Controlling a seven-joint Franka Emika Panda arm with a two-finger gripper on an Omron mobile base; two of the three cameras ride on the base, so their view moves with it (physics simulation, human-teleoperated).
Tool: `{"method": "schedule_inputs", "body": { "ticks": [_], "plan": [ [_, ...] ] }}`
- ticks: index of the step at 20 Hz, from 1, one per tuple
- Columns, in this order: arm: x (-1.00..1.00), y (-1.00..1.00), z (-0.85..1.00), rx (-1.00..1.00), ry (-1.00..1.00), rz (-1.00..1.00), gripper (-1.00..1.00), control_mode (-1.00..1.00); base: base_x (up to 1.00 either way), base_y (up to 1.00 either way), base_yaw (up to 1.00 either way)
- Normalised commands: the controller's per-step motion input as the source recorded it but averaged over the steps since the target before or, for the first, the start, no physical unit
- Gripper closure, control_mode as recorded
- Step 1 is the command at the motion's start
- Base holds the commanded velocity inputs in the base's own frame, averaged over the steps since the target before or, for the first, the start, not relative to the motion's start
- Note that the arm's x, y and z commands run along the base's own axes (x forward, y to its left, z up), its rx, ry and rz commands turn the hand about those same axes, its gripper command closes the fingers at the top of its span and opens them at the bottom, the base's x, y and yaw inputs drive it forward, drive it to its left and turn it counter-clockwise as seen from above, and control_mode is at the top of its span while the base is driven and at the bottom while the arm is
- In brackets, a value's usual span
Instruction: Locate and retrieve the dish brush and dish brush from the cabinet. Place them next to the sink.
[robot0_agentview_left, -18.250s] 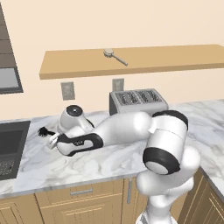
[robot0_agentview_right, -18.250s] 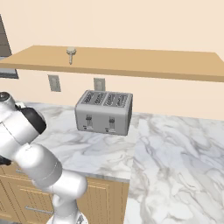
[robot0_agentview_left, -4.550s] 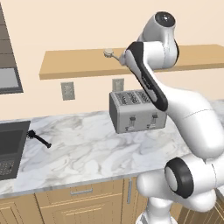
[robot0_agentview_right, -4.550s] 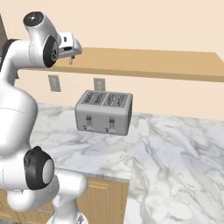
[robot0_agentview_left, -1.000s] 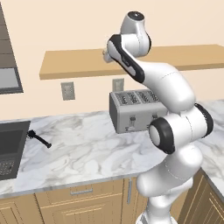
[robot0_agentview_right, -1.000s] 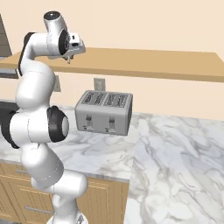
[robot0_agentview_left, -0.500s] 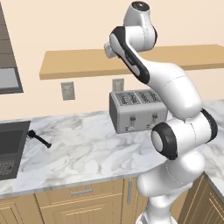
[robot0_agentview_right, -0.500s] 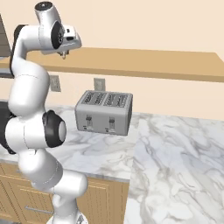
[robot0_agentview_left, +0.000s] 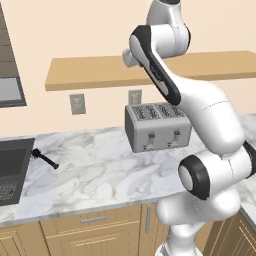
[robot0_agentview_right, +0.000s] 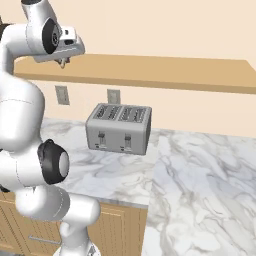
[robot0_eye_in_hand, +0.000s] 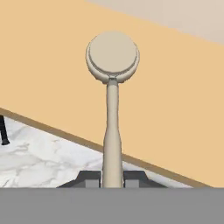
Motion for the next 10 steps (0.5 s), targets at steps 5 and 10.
{"method": "schedule_inputs", "body": {
  "ticks": [5,10],
  "plan": [
    [-0.74,0.05,0.00,0.00,0.00,0.00,1.00,-1.00,0.00,0.00,0.00],
    [-0.68,0.15,-0.06,0.00,0.00,0.02,1.00,-1.00,0.00,0.00,0.00]
  ]
}}
